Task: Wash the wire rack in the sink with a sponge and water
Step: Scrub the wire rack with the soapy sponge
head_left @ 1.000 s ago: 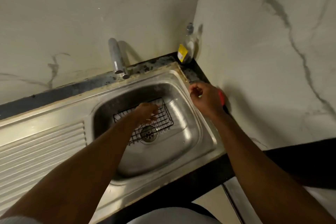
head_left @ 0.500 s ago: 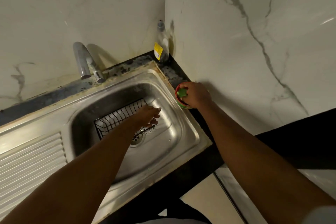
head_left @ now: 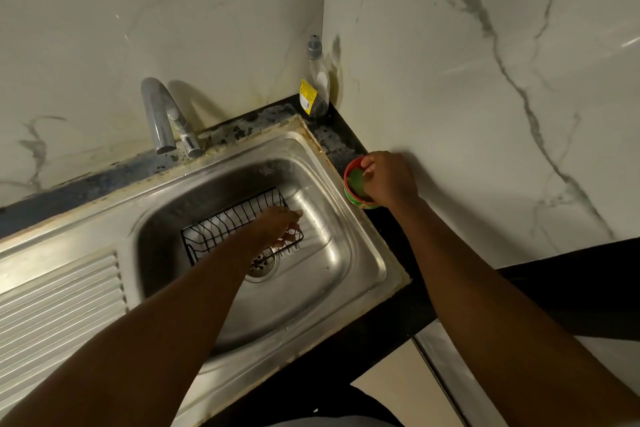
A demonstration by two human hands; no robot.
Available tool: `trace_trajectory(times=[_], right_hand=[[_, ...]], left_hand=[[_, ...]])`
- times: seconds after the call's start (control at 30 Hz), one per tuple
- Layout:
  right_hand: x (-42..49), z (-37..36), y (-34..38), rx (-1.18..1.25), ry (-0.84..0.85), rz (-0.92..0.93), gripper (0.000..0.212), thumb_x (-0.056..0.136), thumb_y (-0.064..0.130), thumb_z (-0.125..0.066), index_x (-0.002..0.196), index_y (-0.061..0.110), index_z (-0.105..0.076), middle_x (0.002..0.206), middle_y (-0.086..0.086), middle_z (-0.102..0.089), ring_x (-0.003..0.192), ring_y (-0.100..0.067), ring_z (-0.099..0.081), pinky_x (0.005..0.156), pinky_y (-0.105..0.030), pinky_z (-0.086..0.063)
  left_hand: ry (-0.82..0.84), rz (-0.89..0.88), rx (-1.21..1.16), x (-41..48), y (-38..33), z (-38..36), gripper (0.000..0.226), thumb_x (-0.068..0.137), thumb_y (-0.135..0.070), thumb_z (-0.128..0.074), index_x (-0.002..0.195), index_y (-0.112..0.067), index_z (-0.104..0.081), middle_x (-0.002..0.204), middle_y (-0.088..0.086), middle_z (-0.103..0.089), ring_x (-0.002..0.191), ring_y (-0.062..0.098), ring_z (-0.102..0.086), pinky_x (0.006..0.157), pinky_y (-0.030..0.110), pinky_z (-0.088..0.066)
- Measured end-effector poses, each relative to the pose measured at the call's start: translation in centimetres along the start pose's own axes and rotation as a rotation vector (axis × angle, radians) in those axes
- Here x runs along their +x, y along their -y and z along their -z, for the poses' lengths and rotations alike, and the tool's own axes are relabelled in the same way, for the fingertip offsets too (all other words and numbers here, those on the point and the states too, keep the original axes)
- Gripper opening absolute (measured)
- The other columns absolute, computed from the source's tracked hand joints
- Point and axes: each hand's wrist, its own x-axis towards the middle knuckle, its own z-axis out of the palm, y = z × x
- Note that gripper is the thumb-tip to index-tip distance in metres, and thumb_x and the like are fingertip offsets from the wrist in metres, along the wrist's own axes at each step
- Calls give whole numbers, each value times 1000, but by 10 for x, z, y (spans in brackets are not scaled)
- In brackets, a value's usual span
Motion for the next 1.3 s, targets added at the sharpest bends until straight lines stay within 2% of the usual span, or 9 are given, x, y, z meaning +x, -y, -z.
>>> trace_trajectory(times=[0.1,0.17,0.37,0.6,0.77,0.9,1.03,1.17,1.3], right_hand=[[4,-3,0,-82,149,9,54,77,39,-85,125,18,-70,123,-7,-71,115,-29,-66,94,-38,-57],[4,-7,1,-143,172,27,63,74,40,-88,129,17,-66,126,-7,-68,118,-30,-63,93,-37,-53],[4,-10,6,-208,79,47,50,83,27,-80,130,16,-65,121,-10,-70,114,-32,-65,85,-36,-53],[3,0,9,-126,-43,33,53,86,20,-77,137,16,-64,125,-11,-69,116,-31,-64,91,-40,-56],[-1,-1,7,-117,-44,102,37,92,15,-70,129,17,-69,123,-12,-63,113,-29,-62,84,-34,-53],[0,1,11,-81,-76,90,35,91,14,-73,126,12,-71,126,-12,-60,116,-30,-61,88,-38,-57],[-1,-1,16,-51,-104,83,27,85,16,-80,111,8,-75,120,-9,-68,111,-28,-66,82,-31,-54],[0,-3,17,-26,-86,64,28,83,17,-79,109,7,-76,114,-9,-73,109,-28,-68,86,-28,-51],[0,-1,18,-5,-127,105,31,81,18,-82,109,3,-76,111,-13,-74,105,-30,-69,84,-26,-48]], left_hand=[[24,13,11,1,-1,-1,37,106,-38,-59,120,-4,-66,119,13,-71,93,25,-69,74,32,-52],[41,12,39,1,-2,-2,38,107,-38,-57,123,-4,-64,119,10,-70,94,24,-69,73,32,-52],[45,29,52,5,0,-4,39,108,-38,-55,125,-4,-63,120,10,-70,94,23,-68,77,33,-53],[39,25,48,11,0,-1,40,108,-38,-56,123,-3,-66,121,11,-70,93,23,-68,76,32,-53],[45,26,66,11,2,-2,40,108,-38,-56,124,-3,-64,113,8,-70,87,20,-67,73,31,-52],[22,29,30,10,10,1,38,107,-36,-57,123,-2,-65,119,12,-70,88,22,-68,72,31,-52],[10,65,25,13,22,6,36,106,-37,-59,122,-6,-66,118,11,-71,81,19,-66,72,30,-51],[-12,55,33,17,30,8,29,105,-38,-61,111,-10,-69,117,11,-71,88,21,-67,75,32,-52],[-105,-16,290,18,35,8,33,101,-40,-66,101,-7,-70,94,9,-70,86,23,-66,81,39,-58]])
